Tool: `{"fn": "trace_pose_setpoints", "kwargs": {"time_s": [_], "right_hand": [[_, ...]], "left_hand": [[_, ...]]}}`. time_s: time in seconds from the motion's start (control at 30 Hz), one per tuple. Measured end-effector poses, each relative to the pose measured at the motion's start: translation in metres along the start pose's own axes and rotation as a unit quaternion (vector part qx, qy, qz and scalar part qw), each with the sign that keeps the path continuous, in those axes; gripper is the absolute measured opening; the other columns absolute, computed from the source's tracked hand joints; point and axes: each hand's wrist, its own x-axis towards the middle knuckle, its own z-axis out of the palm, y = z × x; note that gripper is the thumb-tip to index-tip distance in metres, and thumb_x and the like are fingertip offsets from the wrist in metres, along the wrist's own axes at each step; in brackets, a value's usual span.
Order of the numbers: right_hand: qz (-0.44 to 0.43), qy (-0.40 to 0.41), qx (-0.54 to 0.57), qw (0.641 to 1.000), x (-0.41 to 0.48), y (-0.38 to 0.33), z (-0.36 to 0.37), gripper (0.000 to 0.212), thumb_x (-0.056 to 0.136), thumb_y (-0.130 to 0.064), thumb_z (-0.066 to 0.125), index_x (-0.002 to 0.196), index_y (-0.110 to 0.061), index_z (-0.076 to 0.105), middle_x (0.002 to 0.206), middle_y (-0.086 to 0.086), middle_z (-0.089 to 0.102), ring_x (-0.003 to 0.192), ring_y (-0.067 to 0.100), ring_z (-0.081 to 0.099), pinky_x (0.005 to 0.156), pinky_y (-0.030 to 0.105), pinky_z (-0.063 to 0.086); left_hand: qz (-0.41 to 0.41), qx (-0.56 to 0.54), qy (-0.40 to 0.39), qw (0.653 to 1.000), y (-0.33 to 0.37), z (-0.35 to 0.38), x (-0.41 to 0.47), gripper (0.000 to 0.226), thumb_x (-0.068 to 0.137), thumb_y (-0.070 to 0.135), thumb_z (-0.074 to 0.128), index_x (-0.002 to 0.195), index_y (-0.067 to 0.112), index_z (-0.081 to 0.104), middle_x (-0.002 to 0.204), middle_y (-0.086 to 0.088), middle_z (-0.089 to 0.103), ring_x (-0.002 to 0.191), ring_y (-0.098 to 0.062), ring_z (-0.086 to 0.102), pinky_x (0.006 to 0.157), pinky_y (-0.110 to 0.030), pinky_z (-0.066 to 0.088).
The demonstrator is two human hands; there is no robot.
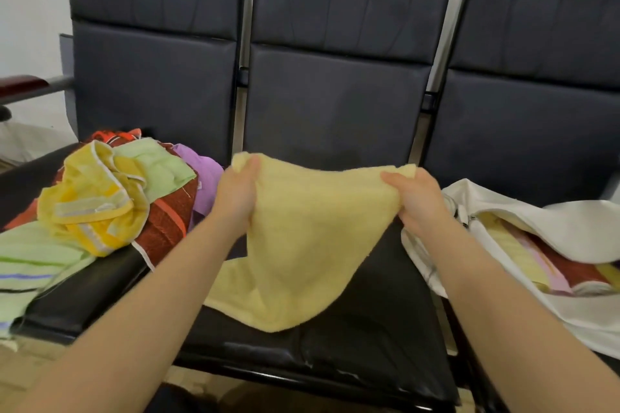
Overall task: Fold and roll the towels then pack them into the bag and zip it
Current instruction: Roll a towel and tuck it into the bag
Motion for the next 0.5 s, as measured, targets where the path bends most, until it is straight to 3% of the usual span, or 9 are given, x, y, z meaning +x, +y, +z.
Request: {"fn": "trace_pose_setpoints", "kwargs": {"time_s": [0.07, 0.13, 0.23, 0.33, 0.43, 0.5], "right_hand": [[-0.05, 0.044, -0.123, 0.99, 0.006, -0.021, -0.007, 0.035, 0.079, -0.029, 0.077, 0.1, -0.013, 0.054, 0.104, 0.006, 0.06, 0.093, 0.021, 0.061, 0.077, 0.04, 0.054], [-0.105, 0.082, -0.204, 0.97, 0.009, -0.044, -0.015, 0.038, 0.078, -0.037, 0.077, 0.088, -0.015, 0.047, 0.086, 0.001, 0.051, 0.073, 0.014, 0.052, 0.061, 0.029, 0.044], [-0.148, 0.105, -0.171, 0.968, 0.013, -0.079, -0.024, 0.036, 0.085, -0.034, 0.071, 0.099, -0.017, 0.042, 0.088, -0.002, 0.046, 0.078, 0.014, 0.05, 0.066, 0.032, 0.047], [-0.161, -0.014, -0.075, 0.984, 0.01, -0.114, -0.033, 0.018, 0.093, -0.018, 0.063, 0.104, -0.013, 0.05, 0.093, 0.003, 0.054, 0.083, 0.018, 0.055, 0.066, 0.031, 0.052], [-0.167, -0.148, -0.082, 0.971, -0.002, -0.146, -0.049, 0.023, 0.092, -0.001, 0.059, 0.113, -0.011, 0.06, 0.103, 0.008, 0.065, 0.091, 0.017, 0.066, 0.071, 0.025, 0.058], [-0.163, -0.172, -0.148, 0.96, -0.009, -0.162, -0.06, 0.025, 0.093, -0.003, 0.058, 0.116, -0.011, 0.064, 0.105, 0.007, 0.069, 0.093, 0.015, 0.068, 0.076, 0.024, 0.057]], "left_hand": [[-0.024, -0.065, -0.024, 0.997, 0.025, -0.009, 0.01, 0.018, 0.095, 0.028, 0.056, 0.11, 0.018, 0.053, 0.095, -0.001, 0.06, 0.094, -0.02, 0.058, 0.086, -0.035, 0.05], [-0.001, -0.035, -0.024, 0.999, 0.049, -0.018, 0.02, 0.025, 0.084, 0.028, 0.067, 0.102, 0.014, 0.058, 0.096, -0.002, 0.063, 0.092, -0.02, 0.06, 0.089, -0.038, 0.051], [0.066, 0.056, -0.012, 0.996, 0.081, -0.023, 0.025, 0.017, 0.084, 0.03, 0.07, 0.087, 0.018, 0.059, 0.081, 0.003, 0.056, 0.078, -0.015, 0.055, 0.074, -0.032, 0.049], [0.097, 0.033, 0.023, 0.994, 0.113, -0.023, 0.027, 0.021, 0.087, 0.026, 0.067, 0.074, 0.019, 0.053, 0.081, -0.002, 0.056, 0.08, -0.018, 0.054, 0.075, -0.033, 0.046], [0.097, -0.04, -0.004, 0.994, 0.144, -0.031, 0.026, 0.008, 0.09, 0.009, 0.056, 0.097, 0.009, 0.061, 0.099, -0.009, 0.065, 0.094, -0.022, 0.062, 0.084, -0.033, 0.052], [0.144, -0.027, -0.078, 0.986, 0.156, -0.041, 0.027, 0.031, 0.094, 0.001, 0.047, 0.121, 0.011, 0.057, 0.113, -0.009, 0.065, 0.097, -0.02, 0.064, 0.083, -0.034, 0.055]]}}
